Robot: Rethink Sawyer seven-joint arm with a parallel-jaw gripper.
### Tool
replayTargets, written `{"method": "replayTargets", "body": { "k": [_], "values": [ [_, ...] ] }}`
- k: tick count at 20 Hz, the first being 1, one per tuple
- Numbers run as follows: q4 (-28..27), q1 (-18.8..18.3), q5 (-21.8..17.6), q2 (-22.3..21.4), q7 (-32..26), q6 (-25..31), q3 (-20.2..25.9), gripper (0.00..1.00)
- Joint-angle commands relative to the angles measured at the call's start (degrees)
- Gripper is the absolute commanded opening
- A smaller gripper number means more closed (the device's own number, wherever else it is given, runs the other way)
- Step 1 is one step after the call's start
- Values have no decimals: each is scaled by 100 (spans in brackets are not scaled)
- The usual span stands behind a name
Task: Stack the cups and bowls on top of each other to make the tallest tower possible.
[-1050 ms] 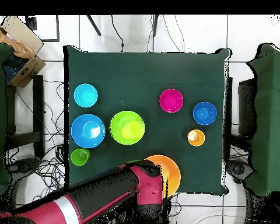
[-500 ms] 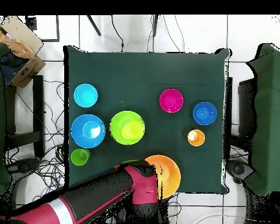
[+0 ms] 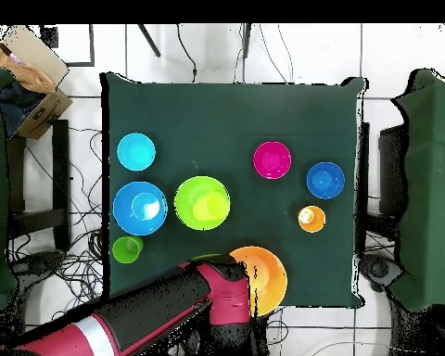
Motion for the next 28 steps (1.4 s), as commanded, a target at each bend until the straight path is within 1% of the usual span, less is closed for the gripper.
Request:
{"method": "replayTargets", "body": {
  "k": [1, 4, 7, 9, 10, 13, 15, 17, 21, 24, 26, 28],
  "values": [
    [-487, 46, 271, 260, -985, 691, 781, 100],
    [-521, 66, 228, 268, -879, 796, 766, 100],
    [-507, 35, 124, 246, -918, 784, 736, 100],
    [-523, 85, 21, 245, -815, 909, 701, 100],
    [-526, 124, -68, 235, -707, 983, 683, 100],
    [-540, 295, -552, 151, -99, 1172, 645, 100],
    [-469, 297, -678, 101, 8, 1167, 655, 100],
    [-391, 226, -589, 98, -117, 1187, 720, 100],
    [-328, 136, 2, 290, -616, 1394, 844, 100],
    [-356, 190, 230, 401, -594, 1637, 869, 100],
    [-444, 234, 261, 455, -454, 1865, 911, 100],
    [-517, 216, 437, 555, -502, 1950, 936, 100]
  ]
}}
